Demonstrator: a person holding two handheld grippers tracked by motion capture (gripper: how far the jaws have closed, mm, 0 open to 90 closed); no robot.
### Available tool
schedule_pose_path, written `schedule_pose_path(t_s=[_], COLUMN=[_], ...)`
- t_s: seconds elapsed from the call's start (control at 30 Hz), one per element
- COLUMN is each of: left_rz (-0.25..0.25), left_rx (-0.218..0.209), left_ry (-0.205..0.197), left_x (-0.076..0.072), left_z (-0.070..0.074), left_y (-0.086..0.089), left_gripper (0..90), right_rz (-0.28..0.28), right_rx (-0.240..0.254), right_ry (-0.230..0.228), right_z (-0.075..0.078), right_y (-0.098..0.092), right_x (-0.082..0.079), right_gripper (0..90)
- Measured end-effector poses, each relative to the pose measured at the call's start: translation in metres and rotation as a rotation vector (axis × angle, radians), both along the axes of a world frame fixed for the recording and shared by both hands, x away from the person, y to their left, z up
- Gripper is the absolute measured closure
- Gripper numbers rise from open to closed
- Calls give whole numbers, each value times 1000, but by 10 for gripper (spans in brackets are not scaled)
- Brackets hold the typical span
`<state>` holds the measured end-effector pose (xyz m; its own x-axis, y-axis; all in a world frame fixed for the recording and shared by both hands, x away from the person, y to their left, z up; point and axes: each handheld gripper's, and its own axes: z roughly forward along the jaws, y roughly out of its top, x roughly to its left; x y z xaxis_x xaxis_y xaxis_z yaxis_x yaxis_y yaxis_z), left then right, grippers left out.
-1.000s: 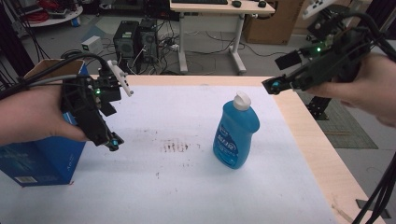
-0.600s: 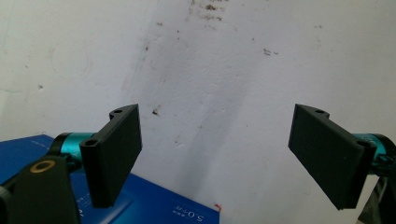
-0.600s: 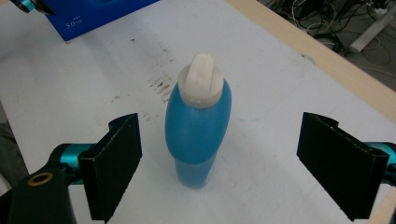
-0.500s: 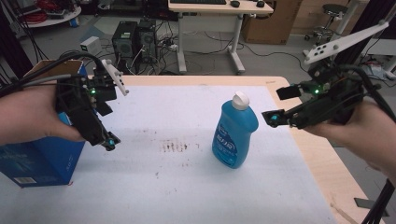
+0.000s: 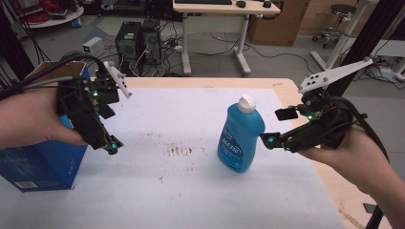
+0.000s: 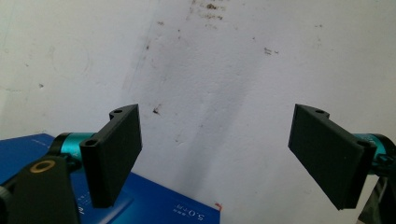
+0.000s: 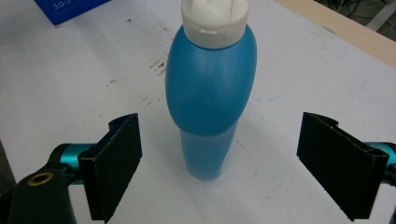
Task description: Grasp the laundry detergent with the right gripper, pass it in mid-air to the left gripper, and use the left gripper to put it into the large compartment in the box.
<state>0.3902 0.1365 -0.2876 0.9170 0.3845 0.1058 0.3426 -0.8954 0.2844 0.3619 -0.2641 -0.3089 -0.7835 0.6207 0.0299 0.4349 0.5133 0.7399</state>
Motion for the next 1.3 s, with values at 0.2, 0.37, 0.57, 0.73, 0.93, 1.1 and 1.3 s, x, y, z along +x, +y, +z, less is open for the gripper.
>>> schedule_pose_path(t_s=[0.2,0.37,0.57,0.73,0.93,1.1,1.3], left_rz=[-4,-9,-7,-12,-15,-16,-23], left_rx=[-4,2,-3,-4,-4,-7,-2], left_ry=[1,2,1,-8,-12,-16,-16], left_x=[1,1,0,0,-1,-2,-2], left_z=[-1,-1,0,1,2,3,3], left_y=[-2,-2,-2,-2,-2,-2,-3], left_gripper=[175,175,175,175,175,175,175], right_rz=[3,5,0,-8,-25,-46,-57], right_rx=[-13,-23,-35,-51,-51,-47,-44], right_ry=[14,23,32,38,39,42,35], right_z=[-15,-23,-32,-41,-47,-52,-54], right_y=[7,13,20,28,33,36,38], right_x=[2,4,8,12,15,18,22], right_gripper=[132,131,132,132,132,132,133])
